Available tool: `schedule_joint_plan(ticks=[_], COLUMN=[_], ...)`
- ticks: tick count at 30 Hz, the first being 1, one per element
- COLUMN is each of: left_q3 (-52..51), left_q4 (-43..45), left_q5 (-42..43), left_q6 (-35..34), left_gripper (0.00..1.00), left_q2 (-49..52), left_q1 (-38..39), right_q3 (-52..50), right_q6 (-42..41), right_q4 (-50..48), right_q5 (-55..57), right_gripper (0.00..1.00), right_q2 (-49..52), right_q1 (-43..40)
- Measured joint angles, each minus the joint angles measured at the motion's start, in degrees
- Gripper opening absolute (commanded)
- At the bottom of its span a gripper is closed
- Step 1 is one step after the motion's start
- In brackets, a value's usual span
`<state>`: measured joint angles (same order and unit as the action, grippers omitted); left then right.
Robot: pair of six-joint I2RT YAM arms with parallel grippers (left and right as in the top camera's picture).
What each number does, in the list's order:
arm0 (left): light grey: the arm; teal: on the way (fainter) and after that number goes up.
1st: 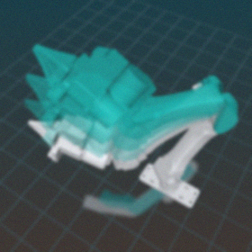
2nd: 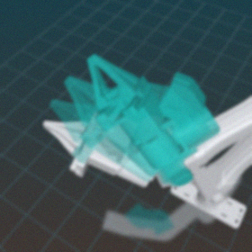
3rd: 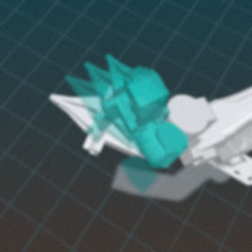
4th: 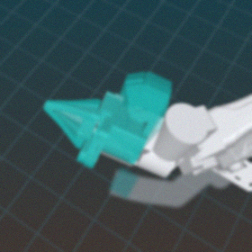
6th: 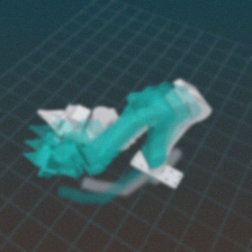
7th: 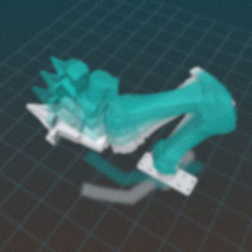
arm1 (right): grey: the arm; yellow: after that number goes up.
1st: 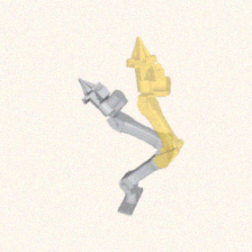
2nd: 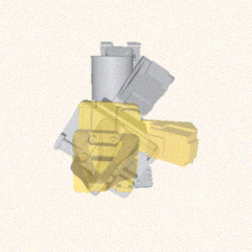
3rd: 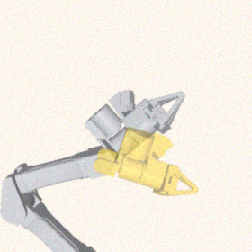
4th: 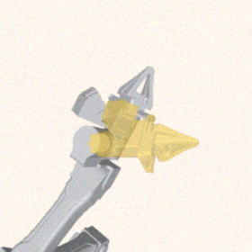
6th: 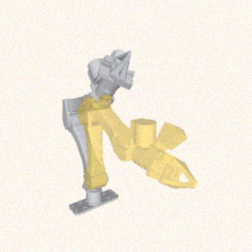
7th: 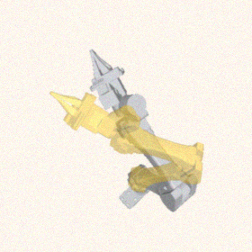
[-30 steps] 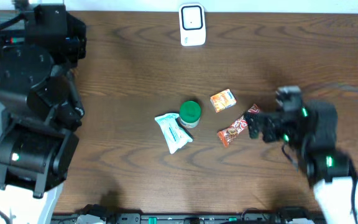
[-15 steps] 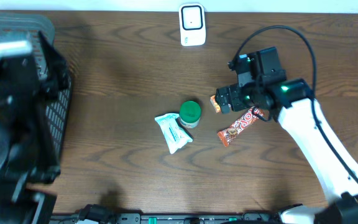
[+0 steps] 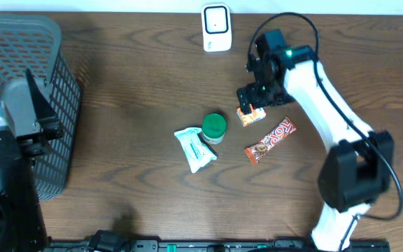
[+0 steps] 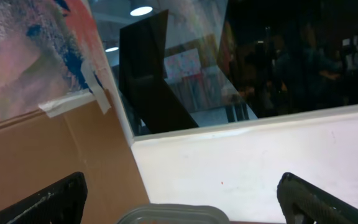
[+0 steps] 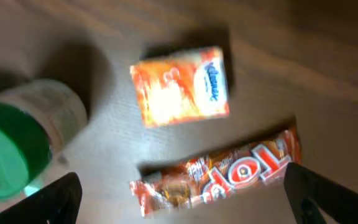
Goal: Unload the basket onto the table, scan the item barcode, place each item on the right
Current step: 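Grasp the Kleenex pack with the right gripper, then carry the Kleenex pack up to the white scanner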
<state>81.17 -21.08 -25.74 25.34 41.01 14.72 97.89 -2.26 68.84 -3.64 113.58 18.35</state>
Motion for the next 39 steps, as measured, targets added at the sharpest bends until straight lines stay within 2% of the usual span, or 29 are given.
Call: schedule_joint_plan(ticks=[6, 10, 20, 28, 36, 37, 39], left_q3=[-0.17, -0.17, -0.17, -0.17, -0.2, -0.2, -0.2], left_q4=[0.0, 0.02, 0.0, 0.0, 0.02, 0.0, -0.02], left_q5=[0.17, 0.2, 0.2, 0.37, 0.37, 0.37, 0.35], left_q6=[0.0, 0.0, 0.0, 0.0, 0.0, 0.0, -0.02], left_gripper=[0.98, 0.98, 0.98, 0.98, 0.98, 0.98, 0.98], left_q2=[0.13, 0.13, 0.13, 0.13, 0.13, 0.13, 0.13], left_q1=[0.0, 0.0, 0.0, 0.0, 0.0, 0.0, 0.0], right_q3=[14.6, 19.58, 20.46, 20.48, 20.68, 20.68, 20.7], right_q6=[0.13, 0.44, 1.51, 1.66, 1.7, 1.7, 1.79], right_q4=[11.13, 15.02, 14.6, 8.9, 7.85, 7.78, 7.69], right_q5=[1.4, 2.27, 4.57, 4.79, 4.7, 4.72, 4.79], right_gripper=[0.99, 0.99, 0.99, 0.99, 0.99, 0.99, 0.91], right_q2=[10.19, 15.45, 21.99, 24.04, 27.19, 27.19, 27.19], right_q1=[0.0, 0.02, 1.73, 2.05, 2.08, 2.08, 2.12])
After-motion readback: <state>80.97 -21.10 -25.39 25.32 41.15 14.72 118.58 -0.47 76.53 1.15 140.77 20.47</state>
